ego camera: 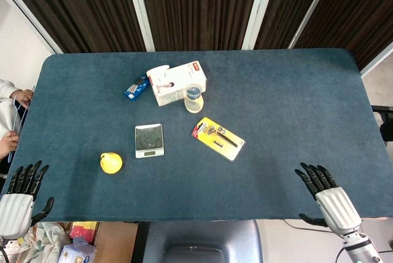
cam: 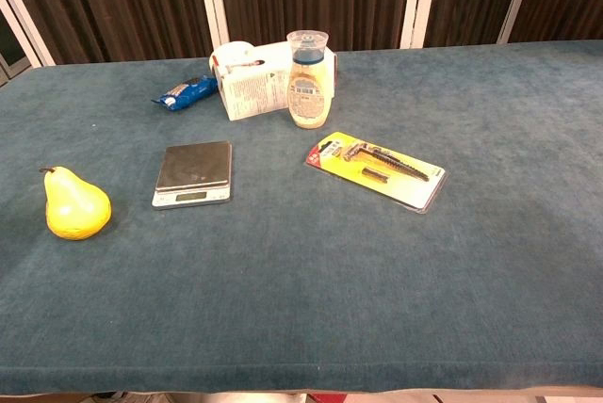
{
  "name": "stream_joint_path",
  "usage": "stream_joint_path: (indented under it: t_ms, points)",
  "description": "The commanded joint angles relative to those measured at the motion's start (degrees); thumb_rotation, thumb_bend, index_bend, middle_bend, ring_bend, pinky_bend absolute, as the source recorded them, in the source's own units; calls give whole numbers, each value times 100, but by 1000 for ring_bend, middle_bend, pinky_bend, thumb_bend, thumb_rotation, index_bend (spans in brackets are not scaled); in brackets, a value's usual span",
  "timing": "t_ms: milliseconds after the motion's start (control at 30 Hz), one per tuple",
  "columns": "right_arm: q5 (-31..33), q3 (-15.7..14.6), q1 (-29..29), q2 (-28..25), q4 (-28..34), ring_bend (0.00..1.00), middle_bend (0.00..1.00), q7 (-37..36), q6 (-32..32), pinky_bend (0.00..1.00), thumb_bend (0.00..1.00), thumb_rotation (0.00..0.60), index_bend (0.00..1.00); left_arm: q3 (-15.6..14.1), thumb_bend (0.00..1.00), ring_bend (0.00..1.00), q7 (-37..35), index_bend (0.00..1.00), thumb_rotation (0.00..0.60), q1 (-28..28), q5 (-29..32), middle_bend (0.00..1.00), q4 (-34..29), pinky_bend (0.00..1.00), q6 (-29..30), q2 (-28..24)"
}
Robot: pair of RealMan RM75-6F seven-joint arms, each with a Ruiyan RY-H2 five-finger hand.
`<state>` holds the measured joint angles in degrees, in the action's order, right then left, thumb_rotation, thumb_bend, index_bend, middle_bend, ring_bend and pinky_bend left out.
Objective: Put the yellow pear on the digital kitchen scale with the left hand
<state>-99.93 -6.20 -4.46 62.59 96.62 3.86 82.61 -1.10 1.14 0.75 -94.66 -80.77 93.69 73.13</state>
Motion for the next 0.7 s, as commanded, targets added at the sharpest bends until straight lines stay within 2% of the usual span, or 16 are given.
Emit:
stream_joint_path:
  t_ms: [33, 167, 200, 267, 300, 333, 367, 400, 433, 533, 700]
  points:
    - [-10, -4, -5, -2, 14, 0, 0, -4, -9, 0, 161, 600, 0, -3, 366, 0, -10, 0, 600, 5, 15, 0, 5, 0, -27, 3]
    - [-17, -7, -14, 7, 29, 0, 0, 27, -35, 0, 162, 600, 0, -11, 368, 1, -115, 0, 600, 53, -46, 2, 10, 11, -53, 63]
    - [-6, 0, -17, 13, 30, 0, 0, 39, -43, 0, 161, 600, 0, 24, 372, 52, -141, 0, 600, 66, -132, 44, 53, 93, 62, 175]
    - [29, 17, -24, 25, 38, 0, 0, 49, -63, 0, 161, 600, 0, 55, 389, 328, -186, 0, 600, 100, -342, 254, 171, 427, 262, 429]
    - [53, 30, -35, 33, 38, 0, 0, 67, -88, 0, 161, 600, 0, 31, 402, 554, -221, 0, 600, 149, -458, 433, 205, 652, 270, 576]
    - [70, 36, -43, 39, 38, 0, 0, 82, -110, 0, 161, 600, 0, -10, 409, 720, -269, 0, 600, 210, -520, 578, 164, 806, 180, 646]
    - [84, 40, -50, 44, 39, 0, 0, 88, -131, 0, 161, 600, 0, -46, 417, 869, -334, 4, 600, 288, -558, 719, 71, 927, 48, 690]
    - [97, 43, -60, 50, 44, 0, 0, 89, -154, 0, 161, 600, 0, -60, 423, 960, -388, 14, 600, 391, -540, 822, -130, 987, -156, 729]
    - [101, 48, -68, 53, 46, 0, 0, 89, -165, 0, 161, 600, 0, -46, 426, 991, -381, 28, 600, 477, -505, 875, -305, 1000, -318, 753]
    - [115, 60, -79, 62, 50, 0, 0, 86, -177, 0, 161, 600, 0, 91, 424, 1000, -239, 83, 600, 756, -264, 967, -949, 1000, -851, 852]
    - [207, 98, -112, 63, 47, 0, 0, 41, -238, 0, 162, 600, 0, 391, 421, 1000, 453, 154, 600, 1188, 483, 1000, -1909, 1000, -1798, 1031]
